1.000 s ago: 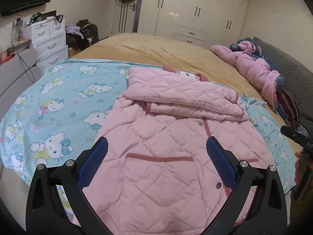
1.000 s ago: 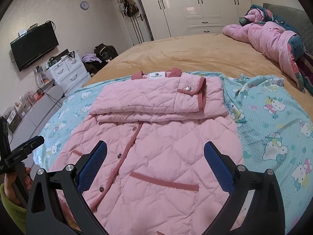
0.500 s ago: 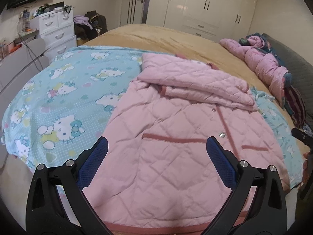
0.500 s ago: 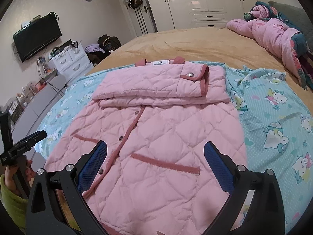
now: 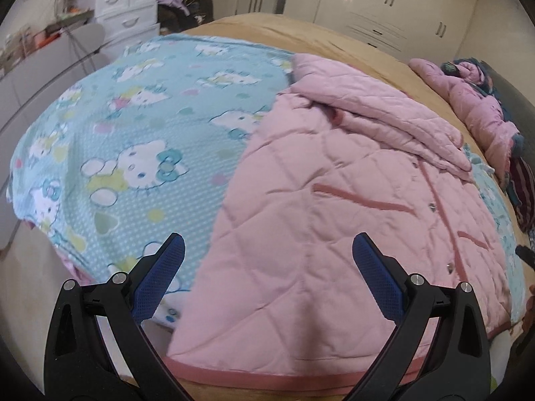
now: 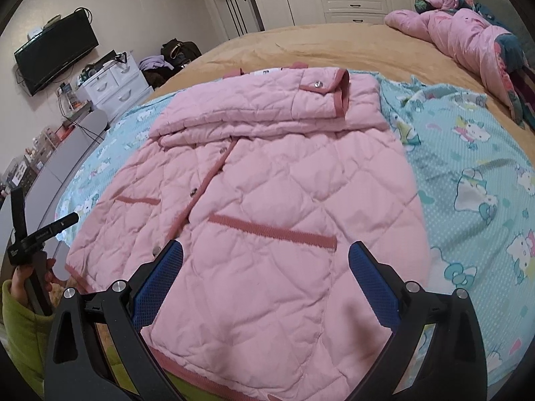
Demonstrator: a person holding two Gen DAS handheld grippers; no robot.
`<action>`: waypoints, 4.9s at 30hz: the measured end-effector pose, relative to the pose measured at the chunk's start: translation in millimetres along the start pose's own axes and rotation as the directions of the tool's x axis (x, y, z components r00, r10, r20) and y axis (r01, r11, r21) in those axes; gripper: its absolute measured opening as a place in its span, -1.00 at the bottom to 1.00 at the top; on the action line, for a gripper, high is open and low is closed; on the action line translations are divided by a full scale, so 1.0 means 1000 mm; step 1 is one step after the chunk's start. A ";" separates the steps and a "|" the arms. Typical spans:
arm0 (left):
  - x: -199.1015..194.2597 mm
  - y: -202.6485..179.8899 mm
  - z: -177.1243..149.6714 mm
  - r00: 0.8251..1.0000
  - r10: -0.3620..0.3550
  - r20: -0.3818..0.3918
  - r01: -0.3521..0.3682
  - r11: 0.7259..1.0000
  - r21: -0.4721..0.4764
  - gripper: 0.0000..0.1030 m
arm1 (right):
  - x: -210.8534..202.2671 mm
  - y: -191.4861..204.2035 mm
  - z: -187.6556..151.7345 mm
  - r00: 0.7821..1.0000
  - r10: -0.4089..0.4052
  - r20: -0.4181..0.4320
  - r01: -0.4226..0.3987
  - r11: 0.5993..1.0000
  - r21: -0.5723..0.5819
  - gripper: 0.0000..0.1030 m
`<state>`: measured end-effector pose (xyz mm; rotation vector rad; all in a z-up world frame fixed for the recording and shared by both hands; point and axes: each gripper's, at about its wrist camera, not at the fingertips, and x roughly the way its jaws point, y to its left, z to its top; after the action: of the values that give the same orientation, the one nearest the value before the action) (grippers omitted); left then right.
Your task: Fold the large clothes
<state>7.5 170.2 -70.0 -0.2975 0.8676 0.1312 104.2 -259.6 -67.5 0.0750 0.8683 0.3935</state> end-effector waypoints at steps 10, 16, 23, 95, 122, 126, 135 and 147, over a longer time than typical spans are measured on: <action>0.024 0.034 -0.019 0.994 0.008 -0.113 -0.012 0.999 -0.035 0.83 | -0.006 -0.017 -0.008 1.000 -0.019 -0.006 0.020 1.000 0.021 0.92; 0.029 0.034 -0.030 0.989 -0.068 -0.134 0.064 0.997 -0.034 0.83 | -0.012 -0.021 -0.018 0.999 -0.026 -0.033 0.027 0.999 0.029 0.92; 0.034 0.023 -0.034 0.984 -0.117 -0.134 0.115 0.993 -0.027 0.66 | -0.012 -0.025 -0.032 0.997 -0.030 -0.077 0.031 0.999 0.021 0.92; -0.055 -0.069 0.069 0.964 -0.178 0.200 0.156 0.980 0.122 -0.80 | -0.077 -0.104 0.032 0.901 0.260 0.347 -0.326 0.934 0.146 -0.71; -0.027 -0.096 0.150 0.955 -0.158 0.251 0.121 0.980 0.158 -0.80 | -0.033 -0.123 0.125 0.892 0.174 0.418 -0.266 0.948 0.173 -0.71; -0.017 -0.098 0.162 0.955 -0.155 0.254 0.116 0.980 0.162 -0.80 | -0.021 -0.127 0.141 0.896 0.158 0.414 -0.253 0.950 0.185 -0.71; 0.013 -0.098 0.184 0.953 -0.135 0.271 0.104 0.986 0.127 -0.79 | 0.012 -0.135 0.174 0.910 0.104 0.402 -0.209 0.951 0.226 -0.71; 0.046 -0.088 0.206 0.954 -0.144 0.262 0.125 0.988 0.085 -0.74 | 0.054 -0.141 0.208 0.924 0.039 0.379 -0.144 0.956 0.254 -0.71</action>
<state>207.6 150.2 38.0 -0.2675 0.5804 0.0139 335.4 -350.6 -3.2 0.4403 0.5393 0.3288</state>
